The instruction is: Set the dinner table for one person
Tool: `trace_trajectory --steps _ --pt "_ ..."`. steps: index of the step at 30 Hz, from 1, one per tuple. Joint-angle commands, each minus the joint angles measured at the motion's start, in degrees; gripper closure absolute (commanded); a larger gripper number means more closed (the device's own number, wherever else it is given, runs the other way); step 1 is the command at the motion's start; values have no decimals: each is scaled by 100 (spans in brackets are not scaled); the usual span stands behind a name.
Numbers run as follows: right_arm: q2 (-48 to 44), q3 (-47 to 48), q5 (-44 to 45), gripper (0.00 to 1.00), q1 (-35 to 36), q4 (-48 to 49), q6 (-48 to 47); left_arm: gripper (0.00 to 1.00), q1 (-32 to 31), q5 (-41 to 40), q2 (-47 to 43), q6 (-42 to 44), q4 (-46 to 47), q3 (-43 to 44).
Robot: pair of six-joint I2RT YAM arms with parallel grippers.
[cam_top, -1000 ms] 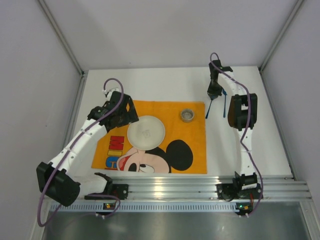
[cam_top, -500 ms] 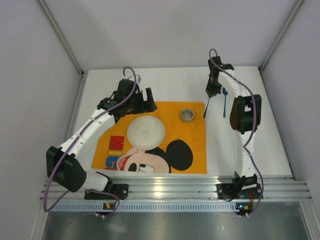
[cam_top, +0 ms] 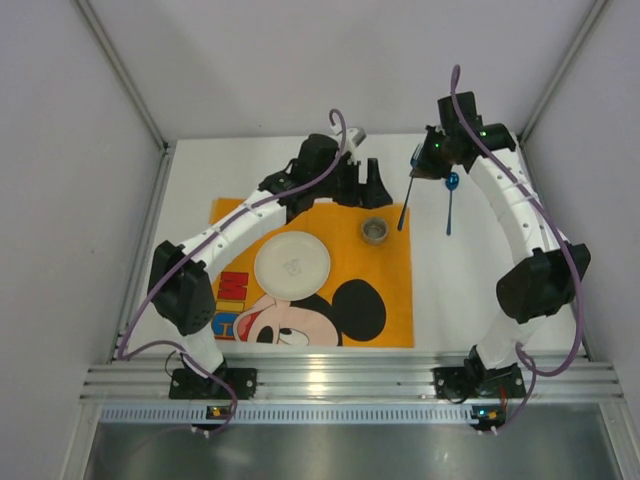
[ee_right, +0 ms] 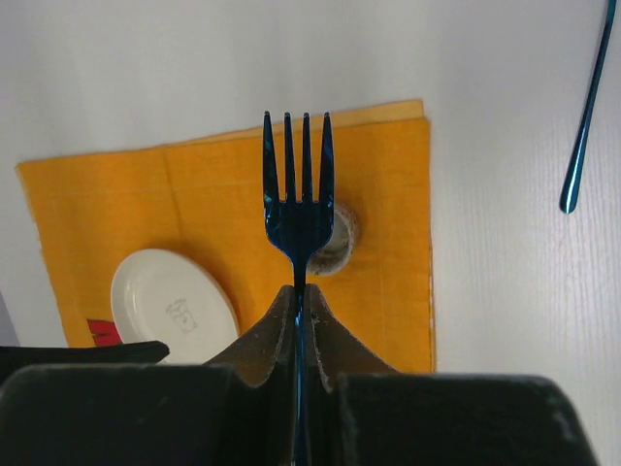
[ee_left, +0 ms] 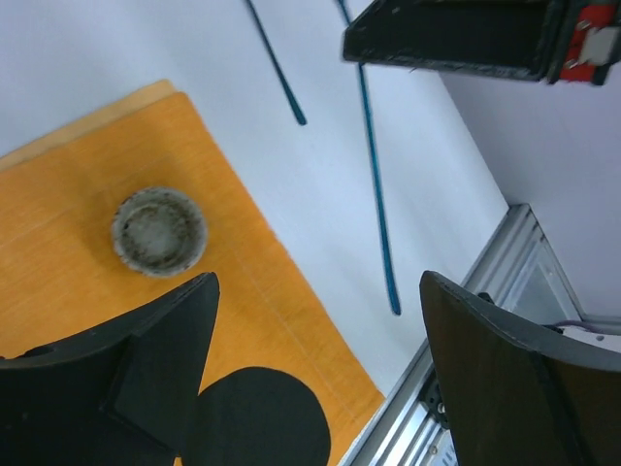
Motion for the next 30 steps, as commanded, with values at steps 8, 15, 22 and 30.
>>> trace_trajectory --steps 8,15,22,30 --pt "-491 -263 -547 100 128 61 398 16 -621 458 206 -264 707 253" --pt "-632 -131 -793 100 119 53 530 38 -814 177 355 -352 408 236" --pt "-728 -254 -986 100 119 61 548 100 -814 -113 338 -423 49 437" --pt "-825 -342 -1066 0 58 26 346 100 124 -150 -643 52 -1421 -403"
